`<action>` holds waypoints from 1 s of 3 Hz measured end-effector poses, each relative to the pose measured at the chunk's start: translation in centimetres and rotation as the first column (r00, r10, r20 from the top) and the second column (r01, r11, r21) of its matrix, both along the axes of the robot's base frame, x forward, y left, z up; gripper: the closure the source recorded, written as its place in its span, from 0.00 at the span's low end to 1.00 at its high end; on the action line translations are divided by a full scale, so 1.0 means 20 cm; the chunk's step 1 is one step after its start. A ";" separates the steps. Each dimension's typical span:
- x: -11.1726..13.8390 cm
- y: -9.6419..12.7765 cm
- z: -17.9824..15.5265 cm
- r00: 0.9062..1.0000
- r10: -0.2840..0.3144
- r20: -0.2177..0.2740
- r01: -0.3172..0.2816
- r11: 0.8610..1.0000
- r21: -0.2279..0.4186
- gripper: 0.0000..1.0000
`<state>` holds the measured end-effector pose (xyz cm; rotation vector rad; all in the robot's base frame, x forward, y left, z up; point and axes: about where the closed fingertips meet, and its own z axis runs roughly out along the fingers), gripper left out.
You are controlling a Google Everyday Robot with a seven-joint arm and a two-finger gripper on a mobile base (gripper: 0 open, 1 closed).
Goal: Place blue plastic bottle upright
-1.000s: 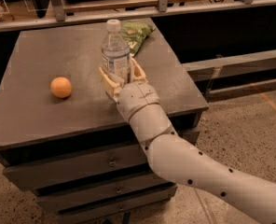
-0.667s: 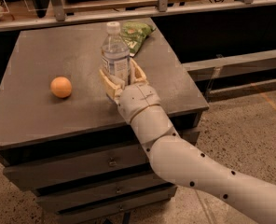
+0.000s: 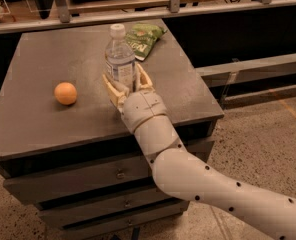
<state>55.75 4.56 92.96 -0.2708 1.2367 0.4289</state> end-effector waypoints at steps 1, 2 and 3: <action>0.00 0.00 0.00 1.000 0.000 0.001 0.000 1.000 -0.002 1.00; -0.02 0.00 -0.01 1.000 0.008 0.006 -0.008 0.999 -0.034 1.00; -0.01 0.03 -0.01 0.999 0.003 0.034 -0.001 0.999 -0.041 1.00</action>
Offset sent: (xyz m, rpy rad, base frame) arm -0.0083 -0.0001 -0.0051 -0.0823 -0.0121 0.0174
